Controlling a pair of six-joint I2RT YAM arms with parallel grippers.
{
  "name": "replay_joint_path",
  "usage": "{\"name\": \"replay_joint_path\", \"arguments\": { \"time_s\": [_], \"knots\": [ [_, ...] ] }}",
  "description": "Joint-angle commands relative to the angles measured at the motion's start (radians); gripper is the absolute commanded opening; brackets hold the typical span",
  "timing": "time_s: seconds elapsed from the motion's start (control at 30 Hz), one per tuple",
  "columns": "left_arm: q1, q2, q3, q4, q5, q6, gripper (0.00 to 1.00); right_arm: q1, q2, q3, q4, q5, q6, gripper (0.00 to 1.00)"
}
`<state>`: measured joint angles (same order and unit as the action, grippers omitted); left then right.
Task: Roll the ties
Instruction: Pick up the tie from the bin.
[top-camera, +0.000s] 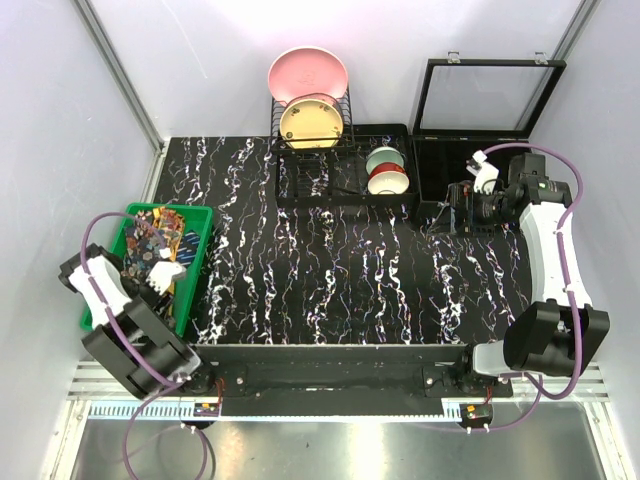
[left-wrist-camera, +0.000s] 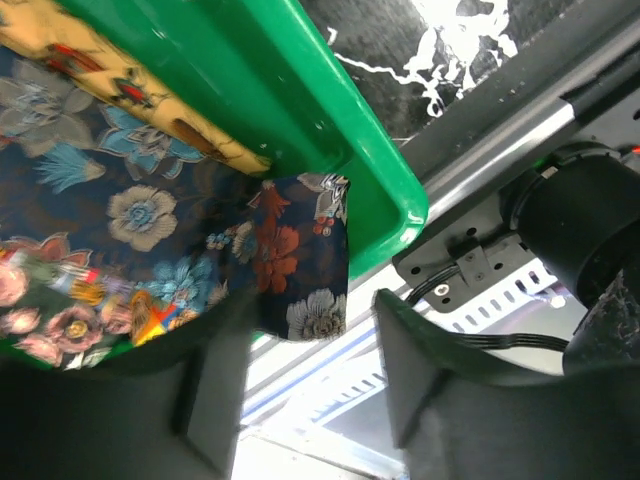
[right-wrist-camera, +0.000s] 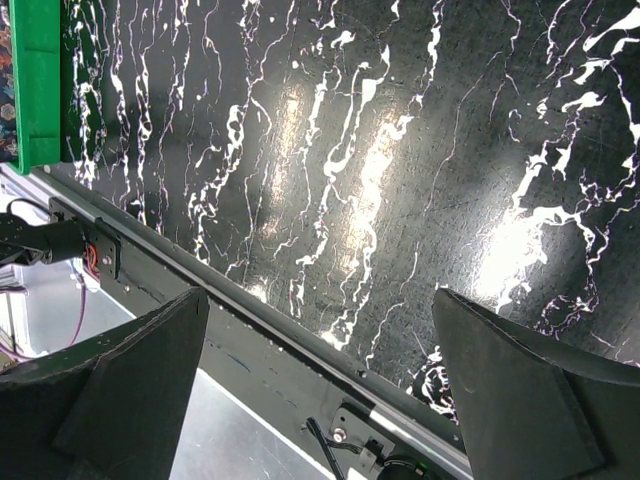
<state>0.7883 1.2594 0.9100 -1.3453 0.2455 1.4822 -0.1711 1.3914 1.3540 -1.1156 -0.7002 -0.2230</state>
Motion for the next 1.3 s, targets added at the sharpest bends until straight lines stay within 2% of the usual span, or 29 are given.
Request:
{"name": "replay_joint_path", "arguments": {
  "time_s": [0.0, 0.1, 0.13, 0.2, 0.23, 0.27, 0.37, 0.4, 0.43, 0.5, 0.57, 0.6, 0.8, 0.9, 1.03, 1.13, 1.27],
  "knots": [
    [-0.001, 0.07, 0.023, -0.057, -0.035, -0.02, 0.4, -0.004, 0.001, 0.046, -0.013, -0.007, -0.012, 1.0],
    [-0.004, 0.071, 0.041, -0.064, -0.035, -0.019, 0.26, -0.004, 0.004, 0.056, -0.013, -0.007, -0.007, 1.0],
    [-0.004, 0.064, 0.046, -0.072, -0.035, -0.017, 0.17, -0.005, 0.004, 0.062, -0.013, -0.008, -0.007, 1.0],
    [-0.006, 0.058, 0.061, -0.074, -0.029, -0.017, 0.1, -0.004, 0.008, 0.069, -0.012, -0.009, -0.006, 1.0],
    [-0.008, 0.054, 0.072, -0.074, -0.02, -0.022, 0.01, -0.004, 0.009, 0.082, -0.009, -0.01, -0.009, 1.0],
    [-0.008, 0.041, 0.088, -0.081, -0.008, -0.026, 0.0, -0.005, 0.006, 0.089, -0.006, -0.012, -0.009, 1.0],
    [-0.008, 0.02, 0.243, -0.171, 0.119, -0.04, 0.0, -0.004, -0.02, 0.109, 0.032, -0.036, -0.009, 1.0],
    [-0.014, 0.017, 0.295, -0.201, 0.203, -0.063, 0.0, -0.004, -0.029, 0.111, 0.069, -0.042, -0.004, 1.0],
    [-0.02, 0.008, 0.404, -0.204, 0.246, -0.095, 0.0, -0.004, -0.035, 0.117, 0.085, -0.065, -0.006, 1.0],
    [-0.046, -0.024, 0.499, -0.202, 0.37, -0.163, 0.0, -0.004, -0.052, 0.126, 0.123, -0.102, -0.013, 1.0],
    [-0.082, -0.043, 0.625, -0.189, 0.432, -0.207, 0.0, -0.001, -0.066, 0.132, 0.158, -0.15, -0.013, 1.0],
    [-0.13, -0.061, 0.665, -0.17, 0.474, -0.294, 0.0, -0.002, -0.069, 0.134, 0.187, -0.162, -0.013, 1.0],
    [-0.309, -0.103, 0.848, 0.066, 0.546, -0.682, 0.0, 0.016, -0.091, 0.117, 0.33, -0.231, 0.013, 1.0],
    [-0.388, -0.11, 0.909, 0.145, 0.569, -0.82, 0.0, 0.033, -0.146, 0.013, 0.484, -0.266, 0.063, 1.0],
    [-0.48, -0.106, 0.974, 0.25, 0.621, -0.989, 0.0, 0.07, -0.198, -0.053, 0.588, -0.28, 0.063, 1.0],
    [-0.593, -0.092, 1.016, 0.335, 0.623, -1.134, 0.0, 0.073, -0.189, -0.056, 0.606, -0.297, 0.085, 1.0],
    [-0.834, -0.042, 1.098, 0.396, 0.581, -1.27, 0.0, 0.073, -0.207, -0.078, 0.663, -0.311, 0.125, 1.0]
  ]
}}
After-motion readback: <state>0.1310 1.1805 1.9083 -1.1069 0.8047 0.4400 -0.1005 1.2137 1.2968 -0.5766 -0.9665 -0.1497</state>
